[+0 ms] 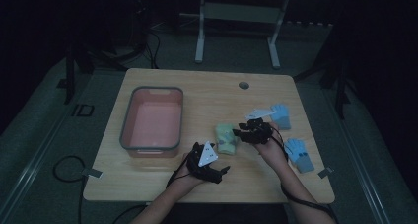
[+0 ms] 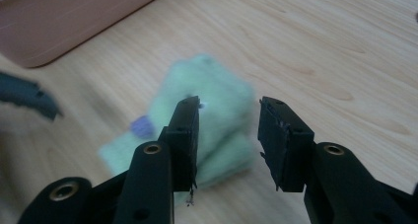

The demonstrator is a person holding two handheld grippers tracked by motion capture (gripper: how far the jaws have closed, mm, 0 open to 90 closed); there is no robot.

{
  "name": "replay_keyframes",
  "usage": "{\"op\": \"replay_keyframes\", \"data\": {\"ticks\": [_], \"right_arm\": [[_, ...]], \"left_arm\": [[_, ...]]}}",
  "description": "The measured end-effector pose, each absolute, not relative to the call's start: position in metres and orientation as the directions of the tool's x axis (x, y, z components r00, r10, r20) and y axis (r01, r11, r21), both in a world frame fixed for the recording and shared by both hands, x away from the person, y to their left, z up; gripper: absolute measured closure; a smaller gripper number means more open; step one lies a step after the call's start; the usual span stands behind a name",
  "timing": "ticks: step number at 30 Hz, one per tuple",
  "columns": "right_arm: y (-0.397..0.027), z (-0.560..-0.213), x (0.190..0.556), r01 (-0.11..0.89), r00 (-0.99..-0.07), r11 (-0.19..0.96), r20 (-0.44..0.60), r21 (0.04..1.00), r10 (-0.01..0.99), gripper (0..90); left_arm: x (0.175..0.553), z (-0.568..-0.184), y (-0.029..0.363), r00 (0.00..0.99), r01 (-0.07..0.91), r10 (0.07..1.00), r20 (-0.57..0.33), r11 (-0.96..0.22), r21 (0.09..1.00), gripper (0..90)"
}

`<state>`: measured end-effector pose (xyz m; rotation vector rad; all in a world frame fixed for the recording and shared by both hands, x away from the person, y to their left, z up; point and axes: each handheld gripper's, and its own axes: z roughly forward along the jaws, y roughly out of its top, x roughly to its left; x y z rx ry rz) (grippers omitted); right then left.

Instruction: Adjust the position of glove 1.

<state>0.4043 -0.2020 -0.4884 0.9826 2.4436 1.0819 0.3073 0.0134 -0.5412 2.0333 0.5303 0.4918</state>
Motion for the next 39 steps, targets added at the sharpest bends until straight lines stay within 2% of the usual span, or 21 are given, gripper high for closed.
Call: {"op": "replay_keyframes", "data": {"ticks": [3,4,11,12,22,23,26,28,30,33,39], "right_arm": [[-0.205,-0.488,0.416,0.483,-0.726,0.466,0.041,0.741,0.686,56.4],[-0.205,-0.489,0.420,0.489,-0.725,0.464,0.048,0.739,0.687,55.2],[-0.190,-0.504,0.444,0.540,-0.730,0.456,0.124,0.707,0.672,47.2],[-0.188,-0.508,0.447,0.563,-0.728,0.439,0.169,0.701,0.664,46.1],[-0.187,-0.536,0.464,0.667,-0.684,0.419,0.284,0.617,0.672,41.4],[-0.187,-0.538,0.465,0.671,-0.683,0.417,0.293,0.613,0.669,42.0],[-0.187,-0.539,0.465,0.688,-0.681,0.412,0.335,0.597,0.651,53.4],[-0.185,-0.537,0.464,0.683,-0.688,0.421,0.332,0.597,0.645,61.6],[-0.183,-0.535,0.462,0.670,-0.697,0.435,0.310,0.601,0.647,67.3],[-0.180,-0.531,0.459,0.651,-0.706,0.446,0.275,0.614,0.652,70.6],[-0.180,-0.524,0.457,0.645,-0.708,0.440,0.272,0.624,0.652,72.6]], "left_arm": [[0.318,-0.537,0.007,0.839,0.124,0.514,0.179,-0.501,0.857,16.4],[0.322,-0.537,0.005,0.842,0.108,0.501,0.198,-0.518,0.849,20.9],[0.341,-0.547,-0.005,0.876,0.071,0.406,0.260,-0.641,0.764,36.7],[0.343,-0.549,-0.006,0.877,0.066,0.398,0.269,-0.655,0.753,37.1],[0.351,-0.554,-0.009,0.881,0.021,0.347,0.322,-0.708,0.706,44.6],[0.350,-0.555,-0.010,0.879,0.014,0.343,0.332,-0.714,0.700,44.9],[0.349,-0.557,-0.011,0.872,-0.002,0.337,0.355,-0.723,0.690,46.8],[0.349,-0.557,-0.012,0.857,-0.005,0.348,0.380,-0.732,0.682,53.2],[0.350,-0.555,-0.012,0.848,-0.003,0.360,0.389,-0.730,0.683,64.8],[0.350,-0.552,-0.012,0.849,-0.005,0.355,0.392,-0.736,0.677,74.2],[0.350,-0.544,-0.015,0.847,0.005,0.350,0.400,-0.758,0.653,77.7]]}}
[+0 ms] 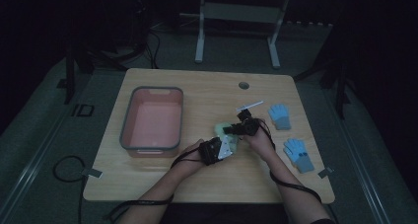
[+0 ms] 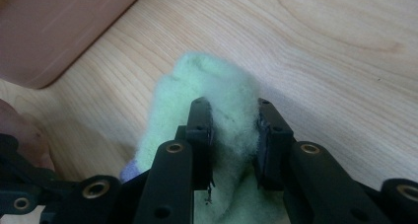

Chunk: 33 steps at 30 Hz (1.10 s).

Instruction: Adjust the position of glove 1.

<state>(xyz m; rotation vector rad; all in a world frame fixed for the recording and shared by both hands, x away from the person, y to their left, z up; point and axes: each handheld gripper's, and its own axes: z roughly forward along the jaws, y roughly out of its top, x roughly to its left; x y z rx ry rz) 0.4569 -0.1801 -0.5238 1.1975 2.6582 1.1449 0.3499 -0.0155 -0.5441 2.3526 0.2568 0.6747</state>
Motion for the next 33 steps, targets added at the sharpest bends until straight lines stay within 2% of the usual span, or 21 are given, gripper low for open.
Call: {"op": "replay_keyframes", "data": {"ticks": [16,33], "right_arm": [[-0.174,-0.477,0.447,0.575,-0.757,0.436,0.247,0.693,0.605,72.7],[-0.145,-0.452,0.445,0.520,-0.802,0.457,0.230,0.721,0.550,72.8]], "left_arm": [[0.342,-0.490,0.002,0.840,-0.016,0.337,0.425,-0.769,0.639,78.2],[0.337,-0.463,0.033,0.830,-0.024,0.320,0.457,-0.798,0.602,78.3]]}}
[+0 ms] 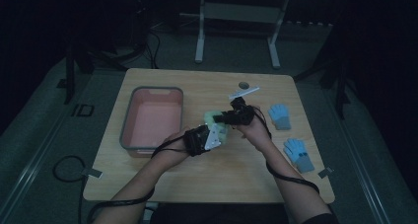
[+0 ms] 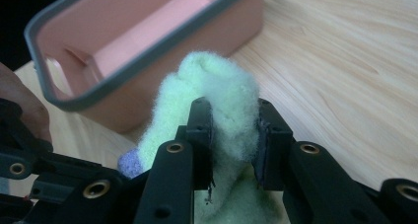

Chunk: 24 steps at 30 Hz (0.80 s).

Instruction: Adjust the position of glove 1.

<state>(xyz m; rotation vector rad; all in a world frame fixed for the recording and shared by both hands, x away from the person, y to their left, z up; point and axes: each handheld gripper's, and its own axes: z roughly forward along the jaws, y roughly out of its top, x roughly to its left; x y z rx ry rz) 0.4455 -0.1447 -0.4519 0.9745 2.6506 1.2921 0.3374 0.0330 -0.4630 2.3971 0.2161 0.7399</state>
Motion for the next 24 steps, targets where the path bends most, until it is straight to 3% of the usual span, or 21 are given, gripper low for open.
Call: {"op": "replay_keyframes", "data": {"ticks": [24], "right_arm": [[-0.039,-0.421,0.458,0.456,-0.862,0.507,0.220,0.731,0.458,72.7]], "left_arm": [[0.333,-0.438,0.126,0.784,0.077,0.425,0.452,-0.789,0.609,78.2]]}}
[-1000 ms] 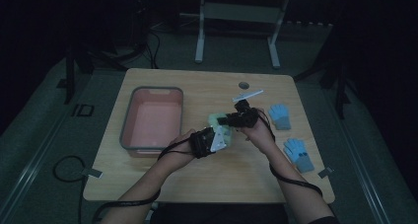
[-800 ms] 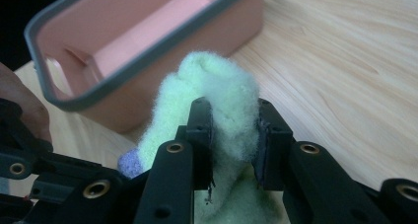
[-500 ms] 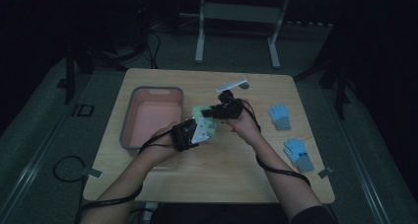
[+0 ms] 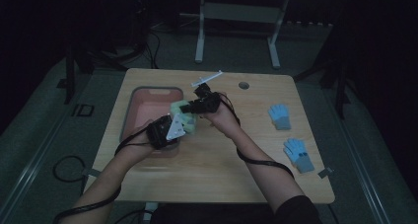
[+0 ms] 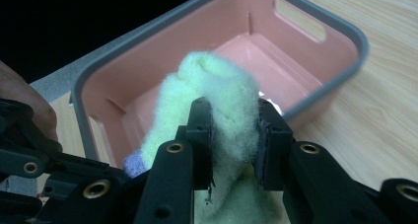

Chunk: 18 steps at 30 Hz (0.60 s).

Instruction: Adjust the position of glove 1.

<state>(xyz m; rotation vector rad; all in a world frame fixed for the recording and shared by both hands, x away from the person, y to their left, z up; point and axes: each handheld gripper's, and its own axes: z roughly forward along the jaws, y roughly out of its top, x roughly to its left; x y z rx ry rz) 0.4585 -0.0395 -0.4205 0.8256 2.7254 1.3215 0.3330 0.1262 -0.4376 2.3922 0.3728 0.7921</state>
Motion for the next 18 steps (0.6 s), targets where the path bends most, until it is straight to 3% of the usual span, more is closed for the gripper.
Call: {"op": "replay_keyframes", "data": {"ticks": [18], "right_arm": [[0.028,-0.418,0.464,0.419,-0.891,0.534,0.219,0.734,0.398,72.8]], "left_arm": [[0.332,-0.441,0.179,0.747,0.160,0.488,0.452,-0.791,0.590,78.3]]}}
